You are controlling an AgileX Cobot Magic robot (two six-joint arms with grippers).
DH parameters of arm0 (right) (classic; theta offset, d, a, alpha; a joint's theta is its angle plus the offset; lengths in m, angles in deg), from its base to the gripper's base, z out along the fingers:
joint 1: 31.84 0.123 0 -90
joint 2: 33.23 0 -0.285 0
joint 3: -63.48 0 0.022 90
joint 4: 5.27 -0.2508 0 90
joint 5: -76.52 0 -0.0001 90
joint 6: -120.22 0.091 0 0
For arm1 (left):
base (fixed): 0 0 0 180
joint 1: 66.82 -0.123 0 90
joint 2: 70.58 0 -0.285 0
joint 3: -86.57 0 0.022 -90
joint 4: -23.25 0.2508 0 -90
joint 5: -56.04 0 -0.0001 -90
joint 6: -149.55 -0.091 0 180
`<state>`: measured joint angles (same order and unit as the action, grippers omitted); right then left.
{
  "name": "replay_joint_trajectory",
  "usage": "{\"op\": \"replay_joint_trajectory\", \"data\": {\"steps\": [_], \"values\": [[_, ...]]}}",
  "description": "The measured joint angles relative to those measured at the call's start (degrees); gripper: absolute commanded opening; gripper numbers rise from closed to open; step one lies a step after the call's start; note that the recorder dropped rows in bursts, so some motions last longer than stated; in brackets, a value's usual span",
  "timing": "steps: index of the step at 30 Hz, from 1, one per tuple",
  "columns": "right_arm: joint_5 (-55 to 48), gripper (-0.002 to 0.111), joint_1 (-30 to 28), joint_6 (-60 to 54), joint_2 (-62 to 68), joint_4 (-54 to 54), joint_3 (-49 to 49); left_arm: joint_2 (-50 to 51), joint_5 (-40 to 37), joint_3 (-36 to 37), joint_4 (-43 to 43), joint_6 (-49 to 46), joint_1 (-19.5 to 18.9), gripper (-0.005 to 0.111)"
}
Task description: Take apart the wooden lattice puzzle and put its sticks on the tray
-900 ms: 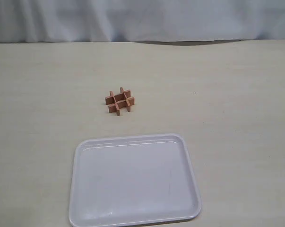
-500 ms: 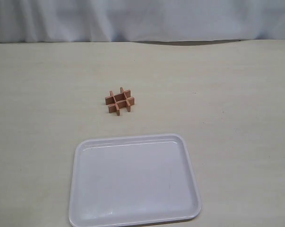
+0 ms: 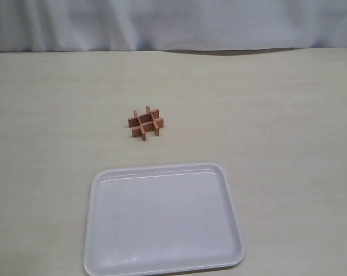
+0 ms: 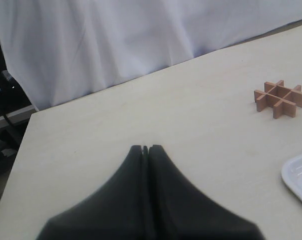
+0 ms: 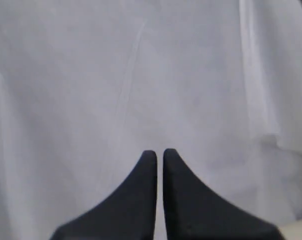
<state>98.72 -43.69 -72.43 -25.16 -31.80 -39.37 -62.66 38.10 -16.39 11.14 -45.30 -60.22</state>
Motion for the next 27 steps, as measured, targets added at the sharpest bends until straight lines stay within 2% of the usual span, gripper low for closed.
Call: {"op": "replay_joint_trajectory", "data": {"steps": [7, 13, 16, 21, 27], "values": [[12.3, 0.004, 0.0, 3.6, 0.0, -0.1, 0.0, 0.0, 0.0, 0.0, 0.0, 0.0, 0.0, 0.000], [12.9, 0.004, 0.0, 33.5, 0.0, 1.3, 0.0, 0.0, 0.0, 0.0, 0.0, 0.0, 0.0, 0.000], [12.2, 0.004, 0.0, 40.5, 0.0, 4.4, 0.0, 0.0, 0.0, 0.0, 0.0, 0.0, 0.0, 0.000], [9.0, 0.004, 0.0, 42.8, 1.7, 8.5, -2.3, 0.0, 0.0, 0.0, 0.0, 0.0, 0.0, 0.000], [4.4, 0.004, 0.0, 40.3, 12.6, 14.7, -12.2, 0.0, 0.0, 0.0, 0.0, 0.0, 0.0, 0.000]]}}
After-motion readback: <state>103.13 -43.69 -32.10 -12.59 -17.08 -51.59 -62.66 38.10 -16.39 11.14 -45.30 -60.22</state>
